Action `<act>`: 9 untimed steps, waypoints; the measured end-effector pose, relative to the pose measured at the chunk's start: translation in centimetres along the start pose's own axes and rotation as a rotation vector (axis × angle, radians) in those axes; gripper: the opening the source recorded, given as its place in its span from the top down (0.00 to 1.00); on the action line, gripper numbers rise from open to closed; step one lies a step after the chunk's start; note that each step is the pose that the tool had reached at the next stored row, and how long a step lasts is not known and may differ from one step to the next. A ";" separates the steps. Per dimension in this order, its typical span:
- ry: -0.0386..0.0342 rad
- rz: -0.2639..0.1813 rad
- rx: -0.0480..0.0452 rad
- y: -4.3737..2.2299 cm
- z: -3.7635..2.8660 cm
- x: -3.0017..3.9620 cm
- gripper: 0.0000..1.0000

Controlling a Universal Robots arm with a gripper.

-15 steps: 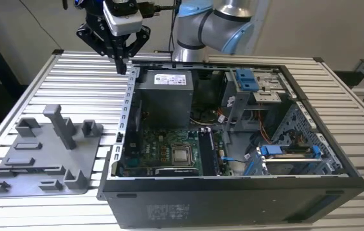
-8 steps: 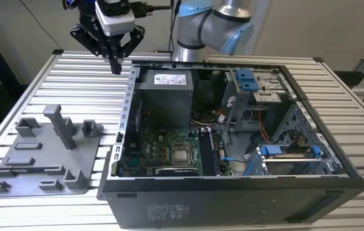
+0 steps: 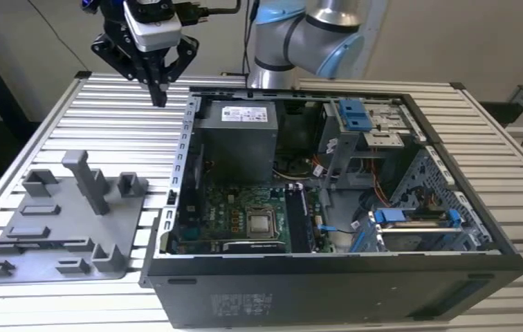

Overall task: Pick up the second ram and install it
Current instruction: 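Reach for the second ram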

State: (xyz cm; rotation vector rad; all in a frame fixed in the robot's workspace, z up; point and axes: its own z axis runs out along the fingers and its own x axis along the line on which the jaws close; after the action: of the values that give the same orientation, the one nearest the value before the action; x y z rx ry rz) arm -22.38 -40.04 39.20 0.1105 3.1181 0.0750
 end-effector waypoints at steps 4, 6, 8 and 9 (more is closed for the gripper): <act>-0.0001 0.000 0.0000 -0.04 0.00 0.50 0.89; 0.0000 0.000 0.0000 -0.05 -0.01 0.73 0.89; 0.0000 0.000 0.0001 -0.07 -0.01 0.94 0.89; -0.0001 0.000 0.0000 -0.08 -0.01 1.06 0.89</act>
State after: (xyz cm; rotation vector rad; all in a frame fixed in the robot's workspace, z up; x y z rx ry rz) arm -23.44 -40.04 39.18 0.1103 3.1180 0.0750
